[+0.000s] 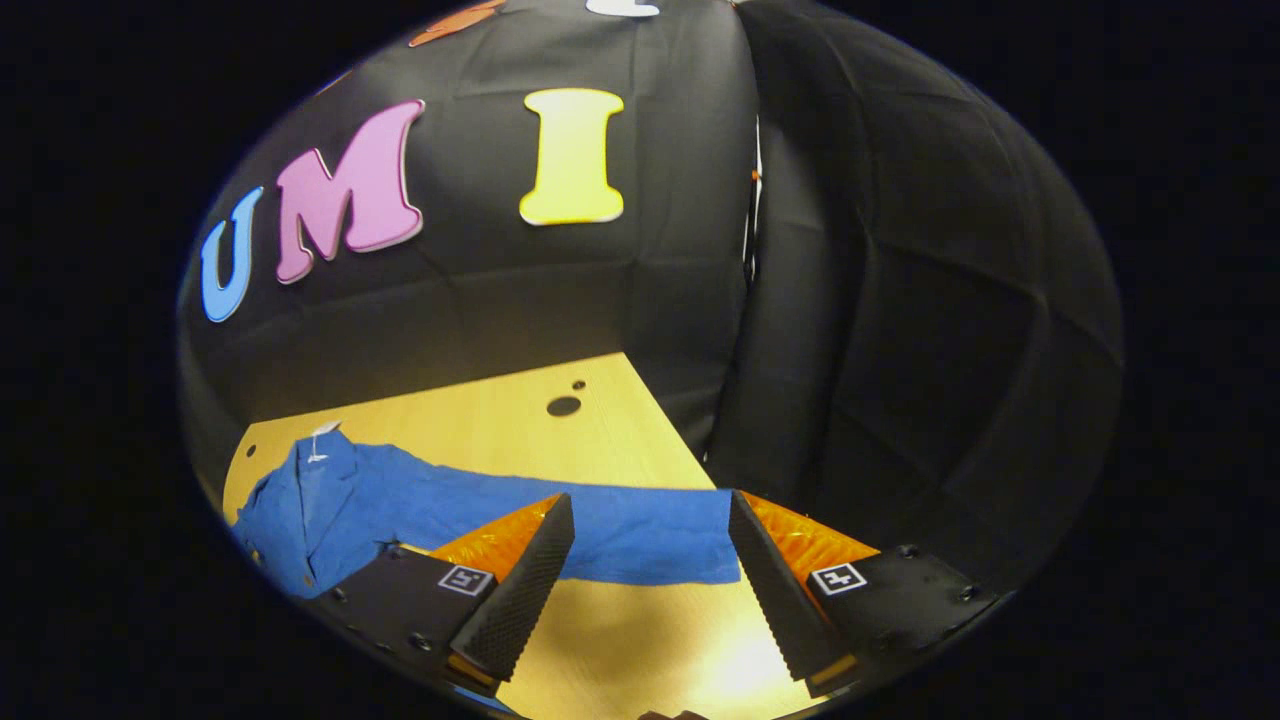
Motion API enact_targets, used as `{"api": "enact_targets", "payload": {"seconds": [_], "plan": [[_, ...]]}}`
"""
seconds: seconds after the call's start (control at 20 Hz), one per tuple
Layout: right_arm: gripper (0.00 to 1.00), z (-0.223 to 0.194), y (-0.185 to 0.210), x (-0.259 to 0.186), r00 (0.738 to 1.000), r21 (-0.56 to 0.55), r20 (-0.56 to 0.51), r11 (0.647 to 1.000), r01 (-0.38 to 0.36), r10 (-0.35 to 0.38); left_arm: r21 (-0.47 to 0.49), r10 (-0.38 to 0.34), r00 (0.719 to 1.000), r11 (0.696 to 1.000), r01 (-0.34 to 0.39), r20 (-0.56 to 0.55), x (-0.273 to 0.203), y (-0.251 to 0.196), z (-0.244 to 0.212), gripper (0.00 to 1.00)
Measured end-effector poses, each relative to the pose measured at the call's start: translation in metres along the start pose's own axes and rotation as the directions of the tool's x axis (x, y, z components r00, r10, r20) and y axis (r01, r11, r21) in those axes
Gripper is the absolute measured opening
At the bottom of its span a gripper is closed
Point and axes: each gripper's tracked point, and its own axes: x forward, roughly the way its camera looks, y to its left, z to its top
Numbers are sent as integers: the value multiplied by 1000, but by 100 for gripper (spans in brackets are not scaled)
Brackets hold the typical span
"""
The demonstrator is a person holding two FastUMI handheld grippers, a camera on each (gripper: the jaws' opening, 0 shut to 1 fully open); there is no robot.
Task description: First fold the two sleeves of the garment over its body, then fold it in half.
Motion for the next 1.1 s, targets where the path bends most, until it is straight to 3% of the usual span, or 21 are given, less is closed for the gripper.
{"api": "enact_targets", "payload": {"seconds": [0.25, 0.35, 0.4, 0.55, 0.6, 0.65, 0.7, 0.75, 0.8, 0.85, 0.95, 1.0, 1.05, 1.1], "plan": [[100, -61, -28, 50, 981, 34, -188, 998, 44, -37, 1, 37, 998, 999, -37, -58, 9, -5, -17, 82], [100, -67, -37, 66, 976, 59, -210, 996, 72, -58, 0, 42, 997, 999, -42, -69, 12, -7, -20, 82], [94, -69, -38, 70, 973, 79, -226, 994, 75, -55, -2, 44, 996, 999, -44, -73, 13, -8, -20, 82], [100, -83, -42, 80, 960, 100, -275, 992, 79, -48, -5, 51, 995, 999, -51, -83, 19, -8, -23, 82], [91, -85, -45, 83, 959, 87, -278, 992, 87, -60, -6, 52, 995, 999, -52, -84, 22, -9, -23, 82], [90, -89, -46, 85, 954, 78, -291, 992, 97, -70, -6, 50, 995, 999, -51, -84, 23, -10, -22, 82], [98, -95, -46, 88, 950, 82, -304, 991, 104, -75, -7, 48, 995, 999, -49, -84, 25, -10, -21, 81], [98, -99, -46, 91, 946, 92, -316, 989, 112, -78, -7, 45, 996, 999, -46, -82, 27, -12, -22, 81], [90, -108, -49, 93, 934, 94, -349, 988, 120, -80, -5, 42, 996, 999, -43, -82, 29, -13, -21, 81], [90, -99, -50, 92, 946, 88, -310, 989, 122, -89, -2, 41, 996, 999, -42, -80, 30, -13, -21, 82], [89, -106, -52, 92, 939, 70, -330, 989, 129, -99, 0, 37, 996, 999, -37, -78, 34, -14, -20, 82], [95, -105, -51, 93, 941, 69, -325, 990, 120, -91, -1, 34, 996, 999, -34, -81, 35, -15, -21, 82], [91, -106, -49, 91, 938, 72, -336, 990, 120, -89, -2, 31, 996, 999, -32, -86, 35, -16, -22, 82], [78, -105, -49, 91, 938, 81, -335, 990, 119, -86, -2, 29, 995, 1000, -29, -91, 37, -16, -22, 82]]}}
